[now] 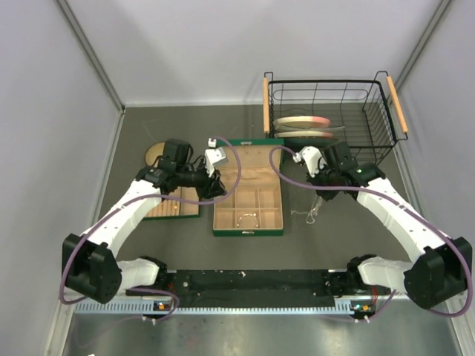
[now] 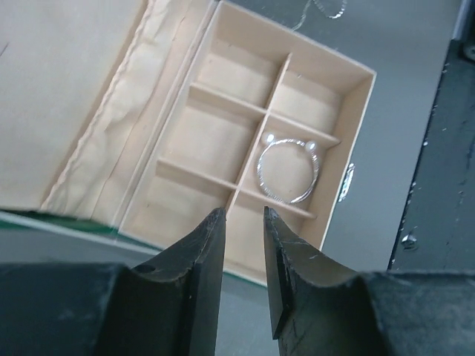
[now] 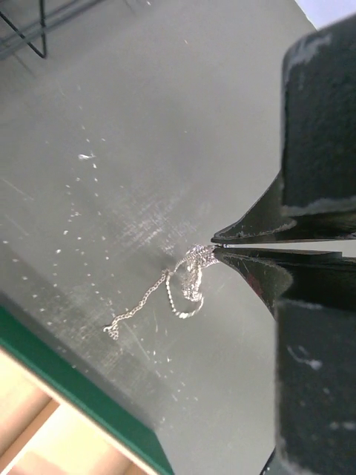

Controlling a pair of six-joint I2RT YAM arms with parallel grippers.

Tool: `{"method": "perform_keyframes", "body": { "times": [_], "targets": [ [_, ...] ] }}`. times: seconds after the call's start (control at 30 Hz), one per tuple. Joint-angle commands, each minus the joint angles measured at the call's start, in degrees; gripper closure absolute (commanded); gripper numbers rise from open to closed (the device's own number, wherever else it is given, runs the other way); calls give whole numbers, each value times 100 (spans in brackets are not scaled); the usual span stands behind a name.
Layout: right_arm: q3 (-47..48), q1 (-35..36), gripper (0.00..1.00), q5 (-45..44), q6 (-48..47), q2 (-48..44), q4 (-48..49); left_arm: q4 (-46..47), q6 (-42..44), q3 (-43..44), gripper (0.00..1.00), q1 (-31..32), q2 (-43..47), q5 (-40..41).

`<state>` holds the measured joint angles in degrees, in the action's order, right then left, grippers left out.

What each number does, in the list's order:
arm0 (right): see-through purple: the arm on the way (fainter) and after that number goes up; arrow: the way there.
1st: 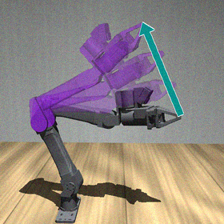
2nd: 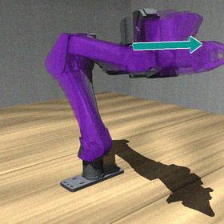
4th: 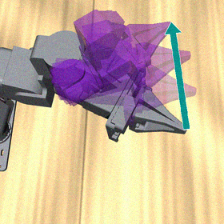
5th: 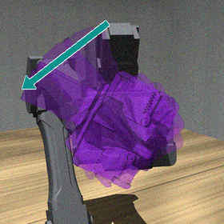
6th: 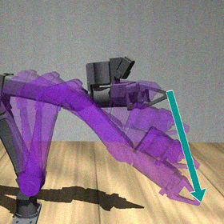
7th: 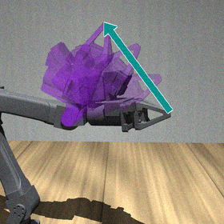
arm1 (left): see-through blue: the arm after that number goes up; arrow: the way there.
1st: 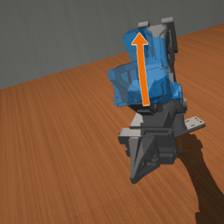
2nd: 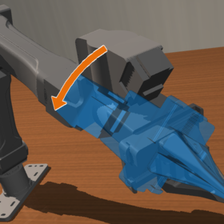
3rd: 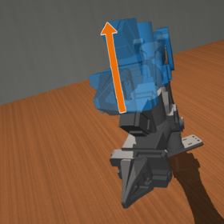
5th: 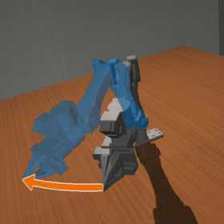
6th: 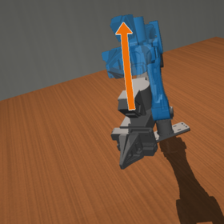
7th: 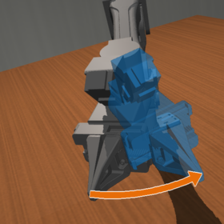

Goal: Organize the mixed jewelry

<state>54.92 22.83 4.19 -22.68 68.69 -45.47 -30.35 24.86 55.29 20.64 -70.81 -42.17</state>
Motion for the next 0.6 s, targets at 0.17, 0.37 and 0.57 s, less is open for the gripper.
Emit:
{"method": "perform_keyframes", "body": {
  "times": [0.17, 0.37, 0.57],
  "targets": [
    [1046, 46, 100, 697, 114, -400, -682, 1285, -666, 298, 67, 554, -398, -748],
    [1652, 187, 100, 1022, 132, -400, -1068, 2304, -1324, 395, 65, 940, -566, -845],
    [2285, 380, 100, 1400, 71, -268, -1306, 2534, -1624, 1026, 63, 1398, -864, -670]
  ]
}}
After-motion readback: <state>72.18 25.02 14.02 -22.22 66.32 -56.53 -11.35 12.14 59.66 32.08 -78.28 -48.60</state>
